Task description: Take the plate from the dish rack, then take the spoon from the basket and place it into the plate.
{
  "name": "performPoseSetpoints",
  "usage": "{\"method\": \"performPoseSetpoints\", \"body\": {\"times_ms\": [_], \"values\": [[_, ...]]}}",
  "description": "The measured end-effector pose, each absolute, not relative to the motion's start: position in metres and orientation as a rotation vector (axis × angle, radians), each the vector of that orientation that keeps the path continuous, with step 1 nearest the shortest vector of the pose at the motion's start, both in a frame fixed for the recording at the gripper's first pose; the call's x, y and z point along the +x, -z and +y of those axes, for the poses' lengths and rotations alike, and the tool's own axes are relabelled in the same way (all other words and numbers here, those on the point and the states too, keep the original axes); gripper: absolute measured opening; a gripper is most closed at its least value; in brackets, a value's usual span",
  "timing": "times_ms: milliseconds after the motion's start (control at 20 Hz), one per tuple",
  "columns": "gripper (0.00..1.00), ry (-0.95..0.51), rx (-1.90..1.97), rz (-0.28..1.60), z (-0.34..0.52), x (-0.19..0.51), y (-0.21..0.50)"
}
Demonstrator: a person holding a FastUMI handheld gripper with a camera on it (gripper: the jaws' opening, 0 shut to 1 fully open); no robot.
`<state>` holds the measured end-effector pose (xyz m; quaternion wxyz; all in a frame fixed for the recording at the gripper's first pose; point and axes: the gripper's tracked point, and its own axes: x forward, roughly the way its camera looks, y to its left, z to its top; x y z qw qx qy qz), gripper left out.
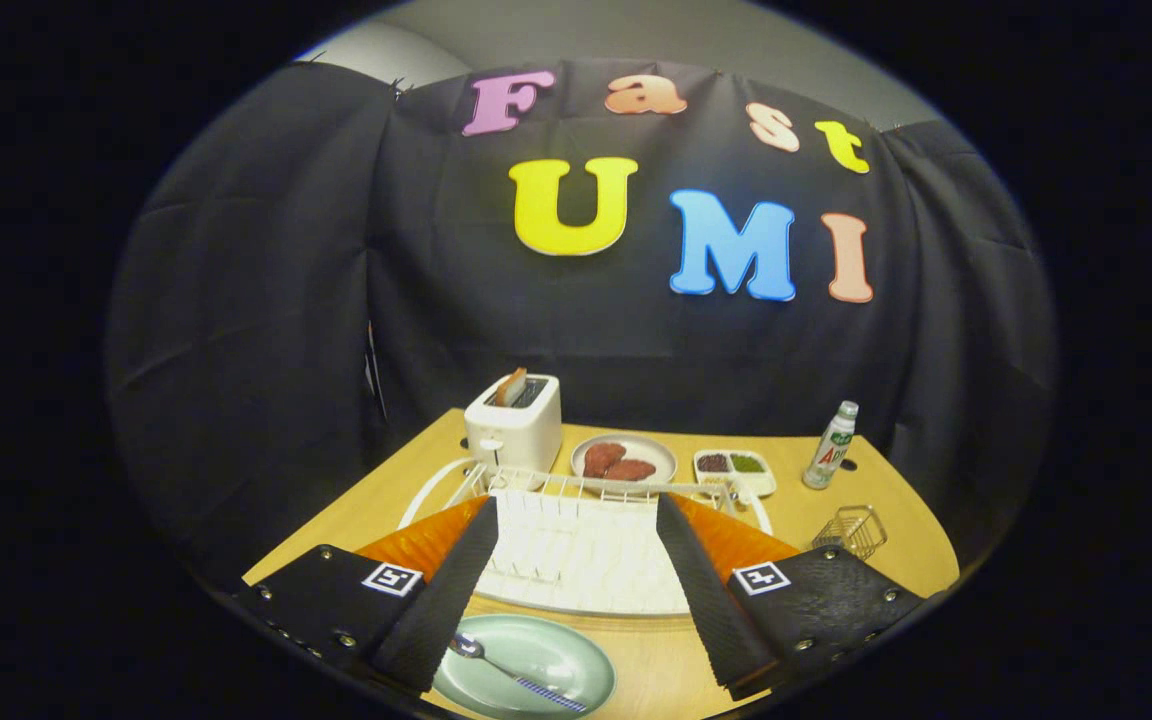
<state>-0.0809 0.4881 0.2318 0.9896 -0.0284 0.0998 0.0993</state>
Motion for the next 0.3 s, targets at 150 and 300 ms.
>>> {"method": "performPoseSetpoints", "body": {"times_ms": [150, 300], "values": [[0.97, -0.154, -0.002, 0.108, 0.451, -0.071, -0.29], [0.97, -0.076, 0.054, 0.042, 0.403, -0.06, -0.335]]}}
